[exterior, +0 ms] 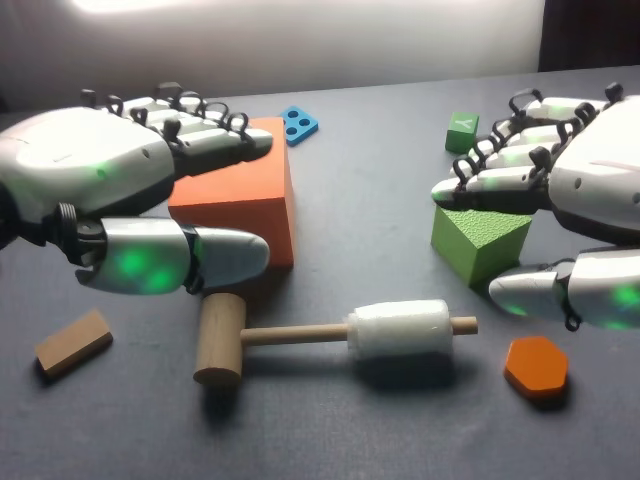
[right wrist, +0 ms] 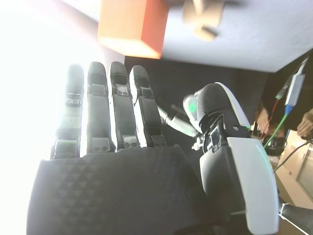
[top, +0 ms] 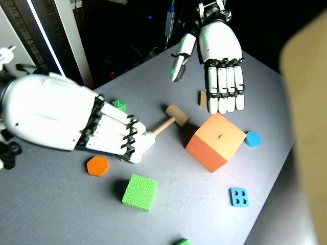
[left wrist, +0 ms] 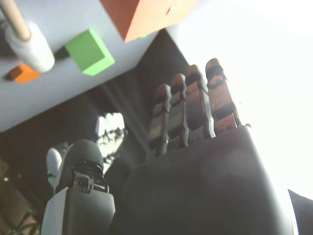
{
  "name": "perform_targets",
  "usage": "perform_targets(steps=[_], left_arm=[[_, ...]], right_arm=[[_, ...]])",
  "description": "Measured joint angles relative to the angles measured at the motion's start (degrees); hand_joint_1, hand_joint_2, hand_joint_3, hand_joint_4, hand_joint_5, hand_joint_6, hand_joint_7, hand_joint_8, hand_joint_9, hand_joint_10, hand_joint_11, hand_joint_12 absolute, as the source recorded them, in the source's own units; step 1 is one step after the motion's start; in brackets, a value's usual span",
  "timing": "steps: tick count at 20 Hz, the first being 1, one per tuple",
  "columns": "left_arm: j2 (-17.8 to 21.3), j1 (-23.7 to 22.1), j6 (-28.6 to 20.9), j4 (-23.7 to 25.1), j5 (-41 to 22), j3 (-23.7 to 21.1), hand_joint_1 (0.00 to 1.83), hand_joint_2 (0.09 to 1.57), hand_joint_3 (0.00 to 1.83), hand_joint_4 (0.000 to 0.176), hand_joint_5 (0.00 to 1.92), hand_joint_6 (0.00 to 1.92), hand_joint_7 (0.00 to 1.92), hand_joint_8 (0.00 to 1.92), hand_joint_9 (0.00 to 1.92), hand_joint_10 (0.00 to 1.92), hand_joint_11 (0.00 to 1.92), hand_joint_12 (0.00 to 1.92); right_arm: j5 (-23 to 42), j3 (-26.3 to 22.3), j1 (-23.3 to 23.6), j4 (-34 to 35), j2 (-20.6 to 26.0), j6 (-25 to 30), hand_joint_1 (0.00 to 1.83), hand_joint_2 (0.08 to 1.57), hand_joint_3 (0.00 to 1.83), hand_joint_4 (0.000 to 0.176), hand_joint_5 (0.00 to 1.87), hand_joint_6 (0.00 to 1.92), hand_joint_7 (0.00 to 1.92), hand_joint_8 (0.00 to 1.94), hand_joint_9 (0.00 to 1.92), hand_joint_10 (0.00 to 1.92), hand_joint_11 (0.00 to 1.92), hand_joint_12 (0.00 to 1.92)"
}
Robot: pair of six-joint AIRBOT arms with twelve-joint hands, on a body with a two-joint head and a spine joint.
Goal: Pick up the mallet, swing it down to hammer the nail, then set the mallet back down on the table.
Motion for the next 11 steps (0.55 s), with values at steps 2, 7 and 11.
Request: perform_targets(steps=[2,7,11], left_arm=[[0.0,0.0,0.2,-0.3,0.2,-0.1,0.0,1.24,0.0,0.0,0.14,0.0,0.14,0.0,0.11,0.0,0.04,0.05],[0.0,0.0,0.2,-0.1,0.3,-1.5,0.0,1.24,0.0,0.0,0.13,0.0,0.12,0.0,0.1,0.0,0.04,0.04],[-0.1,0.0,0.2,-0.4,0.3,-1.5,0.0,1.24,0.0,0.0,0.14,0.0,0.13,0.0,0.11,0.0,0.05,0.05]], right_arm=[[-1.9,0.0,0.1,0.0,-0.5,0.0,0.17,1.32,0.0,0.0,0.28,0.0,0.27,0.0,0.24,0.0,0.0,0.63],[-2.2,-0.3,1.3,0.1,-1.5,0.0,0.16,1.33,0.0,0.0,0.28,0.0,0.28,0.0,0.25,0.01,0.0,0.65],[-2.3,-0.2,1.3,0.1,-1.7,-0.1,0.18,1.32,0.0,0.0,0.29,0.01,0.29,0.01,0.27,0.01,0.0,0.69]])
